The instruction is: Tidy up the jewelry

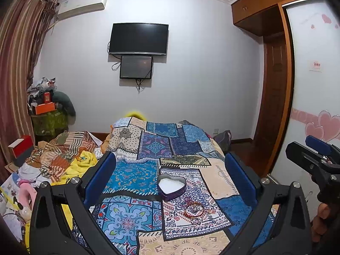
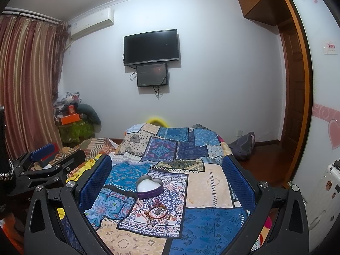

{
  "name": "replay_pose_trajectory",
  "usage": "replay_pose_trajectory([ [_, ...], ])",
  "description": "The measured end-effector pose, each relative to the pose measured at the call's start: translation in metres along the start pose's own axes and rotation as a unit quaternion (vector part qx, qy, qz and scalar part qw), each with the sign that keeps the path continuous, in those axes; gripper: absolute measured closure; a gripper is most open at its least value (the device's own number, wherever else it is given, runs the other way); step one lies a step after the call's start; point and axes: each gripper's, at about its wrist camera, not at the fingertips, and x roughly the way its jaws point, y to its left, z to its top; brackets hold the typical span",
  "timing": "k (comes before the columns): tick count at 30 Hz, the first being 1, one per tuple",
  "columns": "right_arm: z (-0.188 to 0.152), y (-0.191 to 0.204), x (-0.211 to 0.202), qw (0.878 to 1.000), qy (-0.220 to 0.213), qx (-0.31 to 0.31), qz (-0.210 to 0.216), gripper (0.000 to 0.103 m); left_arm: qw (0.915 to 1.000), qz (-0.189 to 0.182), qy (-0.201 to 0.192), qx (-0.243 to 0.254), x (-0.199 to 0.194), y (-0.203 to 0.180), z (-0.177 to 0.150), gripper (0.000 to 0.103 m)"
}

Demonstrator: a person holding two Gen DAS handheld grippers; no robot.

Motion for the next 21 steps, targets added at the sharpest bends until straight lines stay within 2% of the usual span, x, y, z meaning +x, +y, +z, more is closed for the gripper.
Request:
replay_pose_trajectory([
  [21,-0.0008,0.0007,0.0005,1.0,0.005,0.002,0.002,0.0,1.0,0.0,-0.001,0.003,0.0018,-0.0007,-0.0026,0.0],
])
